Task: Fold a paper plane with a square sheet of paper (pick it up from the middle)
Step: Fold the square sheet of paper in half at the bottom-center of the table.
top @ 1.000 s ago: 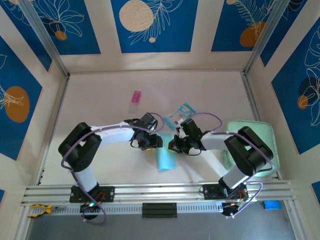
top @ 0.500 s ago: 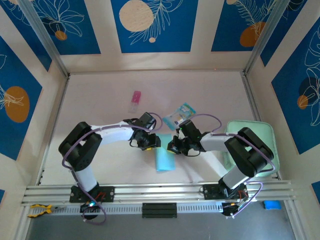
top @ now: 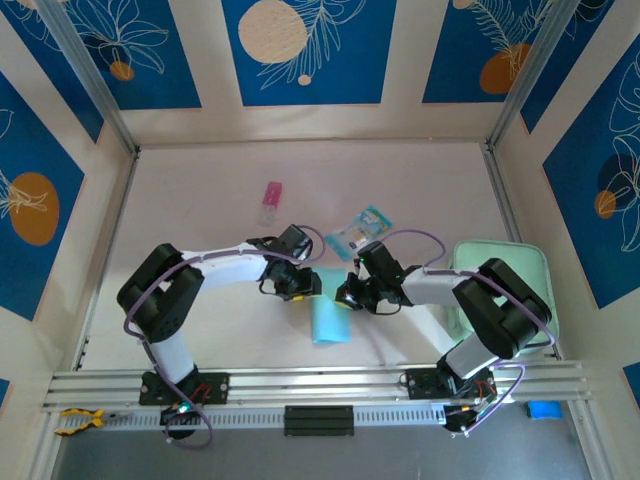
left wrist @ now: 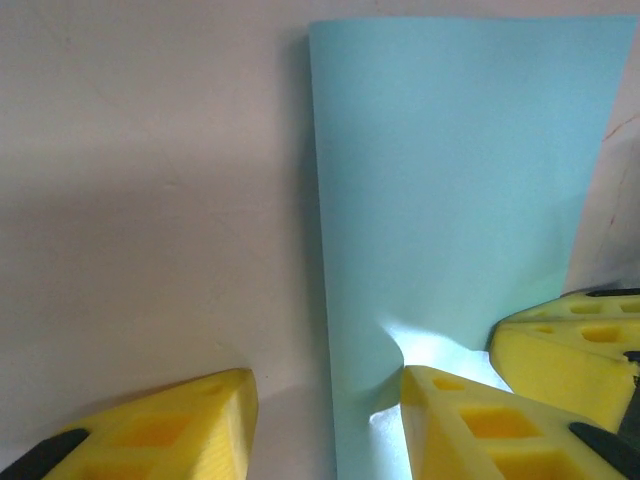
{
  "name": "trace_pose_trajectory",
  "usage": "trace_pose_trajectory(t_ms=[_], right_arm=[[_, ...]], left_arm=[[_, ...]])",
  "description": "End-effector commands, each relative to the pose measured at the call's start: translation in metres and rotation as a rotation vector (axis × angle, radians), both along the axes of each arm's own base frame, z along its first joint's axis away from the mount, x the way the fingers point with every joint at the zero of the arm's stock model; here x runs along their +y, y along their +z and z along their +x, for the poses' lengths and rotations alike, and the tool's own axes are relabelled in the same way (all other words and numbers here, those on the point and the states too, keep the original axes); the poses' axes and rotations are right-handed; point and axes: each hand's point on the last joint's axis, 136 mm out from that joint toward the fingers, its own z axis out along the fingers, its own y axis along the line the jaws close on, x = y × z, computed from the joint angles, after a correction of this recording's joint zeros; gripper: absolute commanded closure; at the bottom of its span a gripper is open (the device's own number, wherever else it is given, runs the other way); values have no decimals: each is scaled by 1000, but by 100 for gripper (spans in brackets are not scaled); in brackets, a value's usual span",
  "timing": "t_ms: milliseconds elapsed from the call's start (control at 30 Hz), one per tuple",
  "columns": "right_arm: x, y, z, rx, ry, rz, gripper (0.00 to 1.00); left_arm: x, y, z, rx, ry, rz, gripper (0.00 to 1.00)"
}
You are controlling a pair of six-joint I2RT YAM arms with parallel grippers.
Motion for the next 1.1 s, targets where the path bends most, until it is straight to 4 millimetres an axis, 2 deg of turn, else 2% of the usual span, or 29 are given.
trace_pose_trajectory(t_ms=[0, 167, 333, 467, 567, 767, 933, 1000, 1067], right_arm=[[-11, -10, -11, 40, -24, -50, 100], [-13, -11, -12, 39, -38, -60, 100], [-14, -12, -14, 43, -46, -60, 100], [-15, -14, -14, 44, -59, -63, 100], [-14, -14, -15, 44, -57, -63, 100], [-14, -13, -14, 41, -57, -61, 100], [-15, -15, -15, 46, -58, -62, 100], [-14, -13, -14, 43, -56, -62, 100], [-14, -14, -15, 45, -55, -65, 100]], left_arm=[[-15, 1, -9, -6, -66, -42, 52], [-15, 3, -9, -18, -51, -50, 50], [-23, 10, -18, -3, -91, -90, 50], [-34, 16, -24, 7, -119, -156, 45], [-34, 14, -26, 11, -130, -132, 45], [-21, 3, -25, 22, -96, -44, 52], [-26, 15, -23, -25, -119, -102, 61], [-30, 21, -21, -46, -130, -119, 58], [-30, 24, -19, -60, -143, -112, 49]])
